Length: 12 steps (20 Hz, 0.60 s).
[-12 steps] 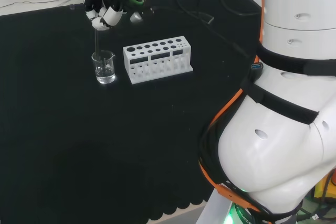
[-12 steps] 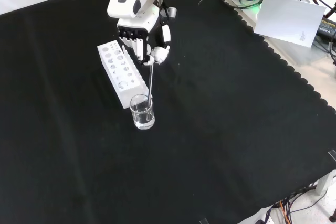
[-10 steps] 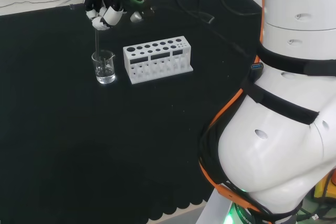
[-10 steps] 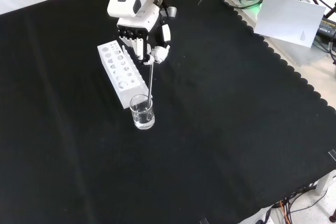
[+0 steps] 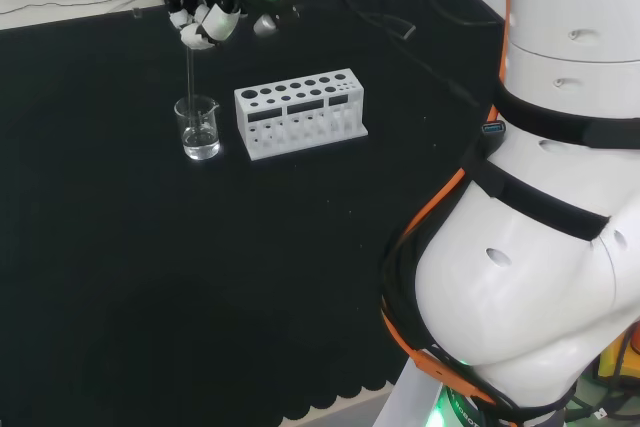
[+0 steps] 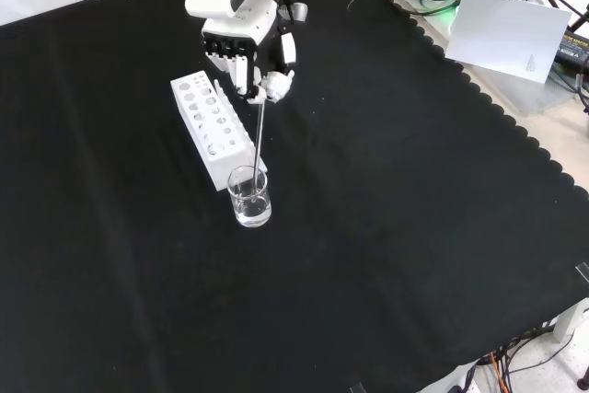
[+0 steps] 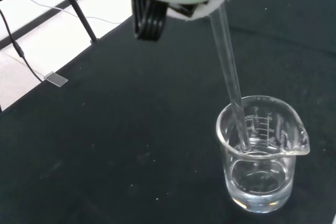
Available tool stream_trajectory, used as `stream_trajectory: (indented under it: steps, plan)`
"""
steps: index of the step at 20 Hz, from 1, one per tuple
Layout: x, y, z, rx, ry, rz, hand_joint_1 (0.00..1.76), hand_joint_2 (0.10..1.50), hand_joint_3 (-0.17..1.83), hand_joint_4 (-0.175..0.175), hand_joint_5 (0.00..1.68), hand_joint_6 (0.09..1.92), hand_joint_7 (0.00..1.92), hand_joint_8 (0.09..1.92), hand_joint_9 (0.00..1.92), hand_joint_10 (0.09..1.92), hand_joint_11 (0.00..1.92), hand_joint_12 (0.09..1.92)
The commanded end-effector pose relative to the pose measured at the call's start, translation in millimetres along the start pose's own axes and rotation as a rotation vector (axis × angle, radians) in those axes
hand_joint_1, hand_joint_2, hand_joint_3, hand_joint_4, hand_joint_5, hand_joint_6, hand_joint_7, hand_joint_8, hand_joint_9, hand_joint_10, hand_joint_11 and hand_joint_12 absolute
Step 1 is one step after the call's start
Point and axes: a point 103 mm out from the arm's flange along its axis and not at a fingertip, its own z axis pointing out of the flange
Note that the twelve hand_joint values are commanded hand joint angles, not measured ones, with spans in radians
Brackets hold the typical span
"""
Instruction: Put the glass rod back on the white test tube rack.
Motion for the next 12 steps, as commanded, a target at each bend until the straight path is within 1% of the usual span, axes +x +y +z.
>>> stream_trajectory:
  steps: [1, 5, 12]
  plan:
    - [-9, -9, -13, -0.023, -0.002, 0.016, 1.18, 0.64, 0.9, -0.175, 1.07, 1.13, 1.41, 1.41, 1.88, 1.19, 1.91, 1.11]
    - [-13, -22, -28, -0.041, -0.027, 0.032, 1.18, 0.64, 0.9, -0.175, 1.07, 1.13, 1.41, 1.41, 1.88, 1.19, 1.91, 1.12]
    - [-14, -36, -51, -0.064, -0.038, 0.054, 1.18, 0.64, 0.9, -0.175, 1.07, 1.14, 1.41, 1.41, 1.88, 1.19, 1.91, 1.11]
